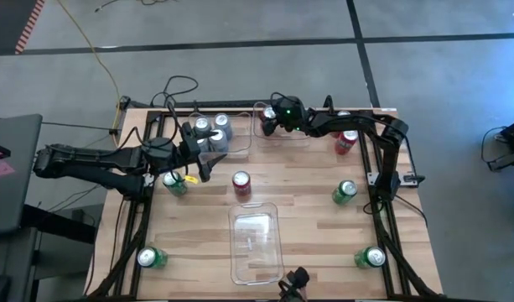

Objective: Sort soda cans
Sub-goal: Put the bottom right red soda can into the top right transparent bin, then put the top right red soda can into the top right transparent bin

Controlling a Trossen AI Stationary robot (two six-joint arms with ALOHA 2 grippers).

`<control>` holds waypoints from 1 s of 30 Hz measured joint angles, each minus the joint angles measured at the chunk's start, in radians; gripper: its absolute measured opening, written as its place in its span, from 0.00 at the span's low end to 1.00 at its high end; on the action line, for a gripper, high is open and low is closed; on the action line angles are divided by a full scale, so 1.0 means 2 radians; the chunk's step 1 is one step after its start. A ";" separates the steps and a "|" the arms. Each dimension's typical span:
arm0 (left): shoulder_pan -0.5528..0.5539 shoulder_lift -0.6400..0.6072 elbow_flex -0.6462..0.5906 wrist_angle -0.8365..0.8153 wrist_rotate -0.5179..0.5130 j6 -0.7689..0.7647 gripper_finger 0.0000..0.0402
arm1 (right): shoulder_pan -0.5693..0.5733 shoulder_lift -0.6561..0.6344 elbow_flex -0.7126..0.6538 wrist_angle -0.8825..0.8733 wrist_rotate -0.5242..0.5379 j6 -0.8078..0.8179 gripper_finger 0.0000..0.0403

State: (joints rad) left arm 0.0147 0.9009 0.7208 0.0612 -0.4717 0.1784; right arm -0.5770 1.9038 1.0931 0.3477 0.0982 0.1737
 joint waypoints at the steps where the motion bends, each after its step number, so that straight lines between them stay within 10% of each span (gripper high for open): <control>1: 0.000 0.000 0.000 0.000 0.000 -0.001 0.86 | 0.000 0.000 0.000 0.001 0.000 -0.002 0.88; 23: 0.000 -0.017 0.000 -0.018 -0.003 0.000 0.86 | 0.042 -0.095 0.000 -0.033 0.007 0.000 0.91; 30: 0.000 -0.026 0.000 -0.039 -0.011 -0.015 0.86 | 0.077 -0.187 0.000 -0.169 0.101 -0.038 0.90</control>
State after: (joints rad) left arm 0.0147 0.8494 0.7200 -0.0177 -0.4942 0.1485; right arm -0.4236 1.5299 1.0927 0.0104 0.3010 0.0971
